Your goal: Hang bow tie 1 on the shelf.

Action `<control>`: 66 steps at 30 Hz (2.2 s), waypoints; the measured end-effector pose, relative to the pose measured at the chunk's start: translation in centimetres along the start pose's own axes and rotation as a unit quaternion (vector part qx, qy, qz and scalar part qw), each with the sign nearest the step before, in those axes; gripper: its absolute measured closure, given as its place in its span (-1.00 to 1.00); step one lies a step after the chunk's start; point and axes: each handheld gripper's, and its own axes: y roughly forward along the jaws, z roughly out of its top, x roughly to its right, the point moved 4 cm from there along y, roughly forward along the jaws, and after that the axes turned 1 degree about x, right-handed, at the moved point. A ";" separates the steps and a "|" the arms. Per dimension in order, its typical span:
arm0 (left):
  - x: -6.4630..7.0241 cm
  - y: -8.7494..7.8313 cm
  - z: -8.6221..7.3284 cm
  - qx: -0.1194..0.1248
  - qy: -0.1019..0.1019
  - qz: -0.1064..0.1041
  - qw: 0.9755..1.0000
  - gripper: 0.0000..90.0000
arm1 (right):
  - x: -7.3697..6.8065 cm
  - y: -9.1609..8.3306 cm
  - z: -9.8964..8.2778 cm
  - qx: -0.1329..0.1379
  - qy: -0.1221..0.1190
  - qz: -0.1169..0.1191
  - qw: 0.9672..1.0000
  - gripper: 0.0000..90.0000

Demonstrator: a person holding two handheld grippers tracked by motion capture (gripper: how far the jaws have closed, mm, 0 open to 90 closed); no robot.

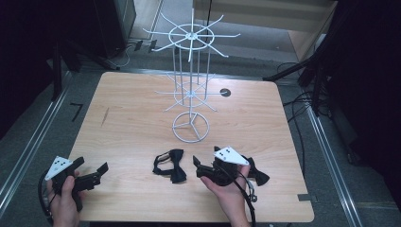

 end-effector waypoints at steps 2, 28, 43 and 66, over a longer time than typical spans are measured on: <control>0.0 0.0 0.0 0.000 0.000 0.000 1.000 -1.00 | -0.4 0.5 -0.2 -0.004 -0.003 0.003 1.000 -0.56; 0.0 0.0 0.0 0.000 0.000 0.000 1.000 -1.00 | -3.4 3.4 -1.8 -0.031 0.003 0.023 0.999 -0.27; 0.0 0.0 0.0 0.001 -0.001 0.000 1.000 -1.00 | -5.0 4.9 -2.9 -0.055 0.011 0.039 0.998 -0.16; 0.0 0.0 0.0 0.000 -0.002 0.001 1.000 -1.00 | -6.2 5.7 -4.5 -0.101 -0.045 0.024 0.994 0.70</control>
